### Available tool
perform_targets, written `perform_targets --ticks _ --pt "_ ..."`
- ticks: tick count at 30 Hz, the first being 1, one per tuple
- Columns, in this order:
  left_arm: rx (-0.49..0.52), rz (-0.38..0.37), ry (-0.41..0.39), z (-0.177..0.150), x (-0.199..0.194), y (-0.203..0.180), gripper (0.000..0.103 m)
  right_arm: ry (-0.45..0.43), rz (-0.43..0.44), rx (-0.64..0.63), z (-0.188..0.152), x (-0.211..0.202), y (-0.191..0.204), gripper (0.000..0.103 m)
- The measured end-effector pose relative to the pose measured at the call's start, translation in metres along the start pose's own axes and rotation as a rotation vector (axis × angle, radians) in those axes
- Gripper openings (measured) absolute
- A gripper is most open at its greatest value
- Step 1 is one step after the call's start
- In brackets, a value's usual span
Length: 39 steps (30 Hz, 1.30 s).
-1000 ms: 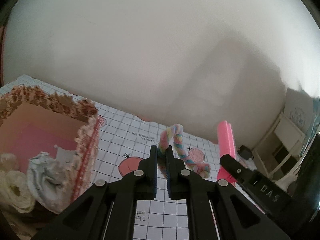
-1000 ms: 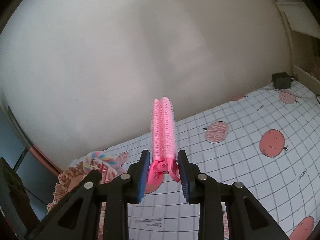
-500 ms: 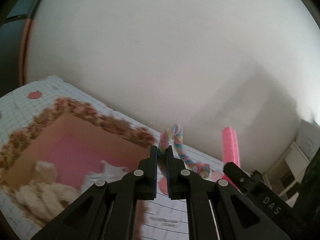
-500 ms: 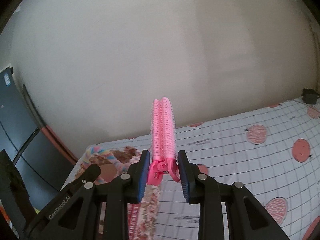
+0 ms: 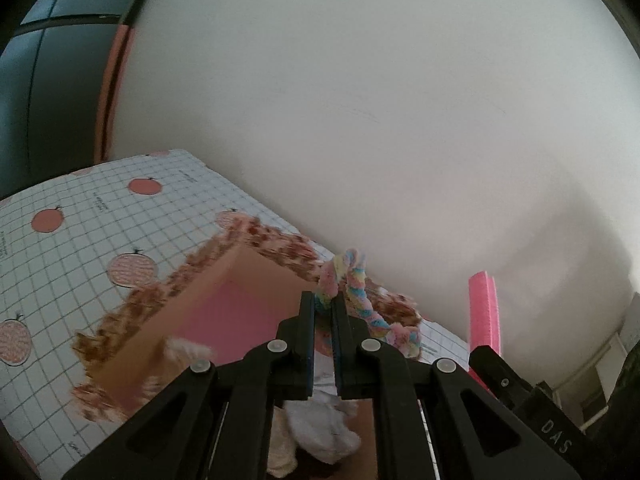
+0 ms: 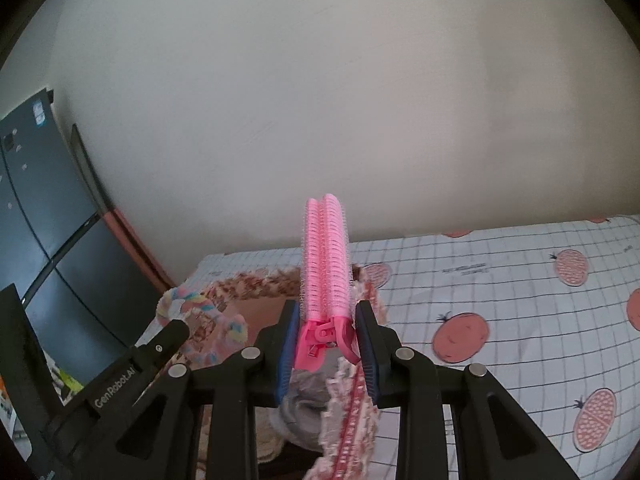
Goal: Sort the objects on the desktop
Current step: 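Carry the clip in the right gripper while the left carries the rope over the box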
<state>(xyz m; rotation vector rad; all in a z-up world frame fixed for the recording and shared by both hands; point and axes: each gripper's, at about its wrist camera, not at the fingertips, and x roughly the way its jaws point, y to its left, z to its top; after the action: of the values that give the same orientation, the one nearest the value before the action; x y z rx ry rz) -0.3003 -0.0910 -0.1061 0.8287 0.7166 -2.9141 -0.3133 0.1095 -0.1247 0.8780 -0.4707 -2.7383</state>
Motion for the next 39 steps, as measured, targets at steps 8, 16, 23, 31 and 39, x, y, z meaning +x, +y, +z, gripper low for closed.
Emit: perform_targets --ticks 8,16,23,31,39 --pt "-0.041 0.036 0.003 0.004 0.003 0.022 0.007 0.044 0.015 -0.035 -0.011 0.015 0.018 0.031" --pt "-0.059 0.063 0.007 0.002 -0.004 0.034 0.007 0.069 0.019 -0.073 -0.019 0.031 0.030 0.031" --pt "-0.048 0.084 0.038 0.000 0.008 0.041 0.007 0.113 0.010 -0.098 -0.025 0.049 0.035 0.031" --pt "-0.030 0.127 0.093 -0.006 0.022 0.044 0.007 0.183 -0.018 -0.105 -0.035 0.066 0.032 0.031" --pt "-0.007 0.157 0.137 -0.013 0.033 0.043 0.007 0.229 -0.043 -0.122 -0.041 0.070 0.032 0.031"
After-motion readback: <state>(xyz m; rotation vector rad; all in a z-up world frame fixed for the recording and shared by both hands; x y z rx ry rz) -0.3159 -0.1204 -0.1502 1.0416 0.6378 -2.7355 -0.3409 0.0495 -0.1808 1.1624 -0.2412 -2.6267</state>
